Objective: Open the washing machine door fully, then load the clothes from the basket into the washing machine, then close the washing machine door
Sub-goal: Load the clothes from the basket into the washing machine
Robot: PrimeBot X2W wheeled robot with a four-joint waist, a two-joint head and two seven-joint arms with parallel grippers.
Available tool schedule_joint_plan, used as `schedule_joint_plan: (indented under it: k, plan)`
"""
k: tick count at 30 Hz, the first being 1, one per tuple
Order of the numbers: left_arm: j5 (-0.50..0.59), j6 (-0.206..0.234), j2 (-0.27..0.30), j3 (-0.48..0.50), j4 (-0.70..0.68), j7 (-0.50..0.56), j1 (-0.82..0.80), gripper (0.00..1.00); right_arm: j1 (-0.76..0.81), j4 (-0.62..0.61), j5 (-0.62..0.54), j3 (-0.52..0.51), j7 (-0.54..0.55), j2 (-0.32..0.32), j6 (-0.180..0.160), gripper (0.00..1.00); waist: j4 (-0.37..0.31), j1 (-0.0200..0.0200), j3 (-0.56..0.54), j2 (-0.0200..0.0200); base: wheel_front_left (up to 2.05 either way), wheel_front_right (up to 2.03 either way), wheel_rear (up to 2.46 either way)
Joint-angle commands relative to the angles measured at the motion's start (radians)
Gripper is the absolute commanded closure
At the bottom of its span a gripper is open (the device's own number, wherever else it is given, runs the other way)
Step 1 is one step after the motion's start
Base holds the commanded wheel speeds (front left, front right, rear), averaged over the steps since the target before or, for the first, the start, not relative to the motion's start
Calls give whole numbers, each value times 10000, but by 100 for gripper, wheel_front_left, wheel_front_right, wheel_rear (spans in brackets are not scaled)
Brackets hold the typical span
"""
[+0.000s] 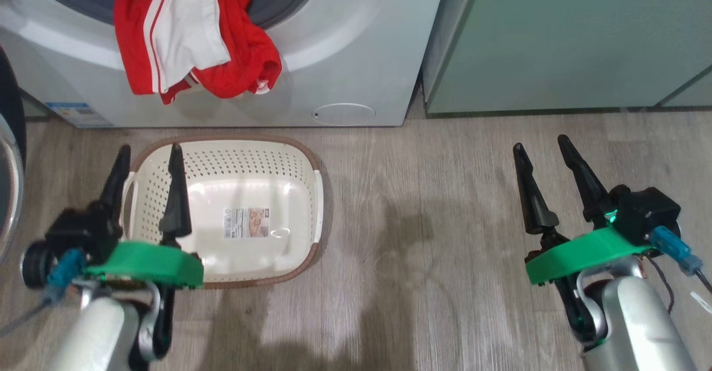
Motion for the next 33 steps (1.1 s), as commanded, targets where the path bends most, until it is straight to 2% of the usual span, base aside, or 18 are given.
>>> schedule_joint_plan:
  k: [1, 5, 10, 15, 16, 21, 28, 33]
  plan:
    - [-64, -83, 382, 437, -291, 84, -714, 0, -58, -382, 32, 224, -32, -16, 0, 0, 24, 1, 129, -1, 0, 0, 0]
    - [-292, -502, 615, 449, -218, 574, -1732, 0, -217, -459, 48, 310, -62, -16, 0, 0, 4, 1, 480, -1, 0, 0, 0]
    - [-798, -1015, 847, 454, 458, 1823, -3573, 0, -531, -523, 91, 611, -155, -16, 0, 0, -275, 1, 1086, -1, 0, 0, 0]
    - [-1446, -1723, 1038, 300, 2449, 3509, -5790, 0, -932, -382, 363, 991, -413, -16, 0, 0, -858, 1, 1873, -1, 0, 0, 0]
    - [-1446, -1723, 1038, 300, 2449, 3509, -5790, 0, -932, -382, 363, 991, -413, -16, 0, 0, -858, 1, 1873, -1, 0, 0, 0]
    - [-1785, -2050, 1245, 345, 4282, 4499, -7276, 0, -1229, -157, 593, 1259, -637, -16, 0, 0, -1295, 1, 2423, -1, 0, 0, 0]
    - [-1724, -2357, 1936, 351, 6276, 5340, -8929, 0, -1555, -9, 857, 1479, -811, -16, 0, 0, -1718, 1, 3072, -1, 0, 0, 0]
    - [-1769, -2752, 2283, 165, 7261, 6270, -9776, 0, -1767, -18, 933, 1581, -847, -16, 0, 0, -1869, 1, 3450, -1, 0, 0, 0]
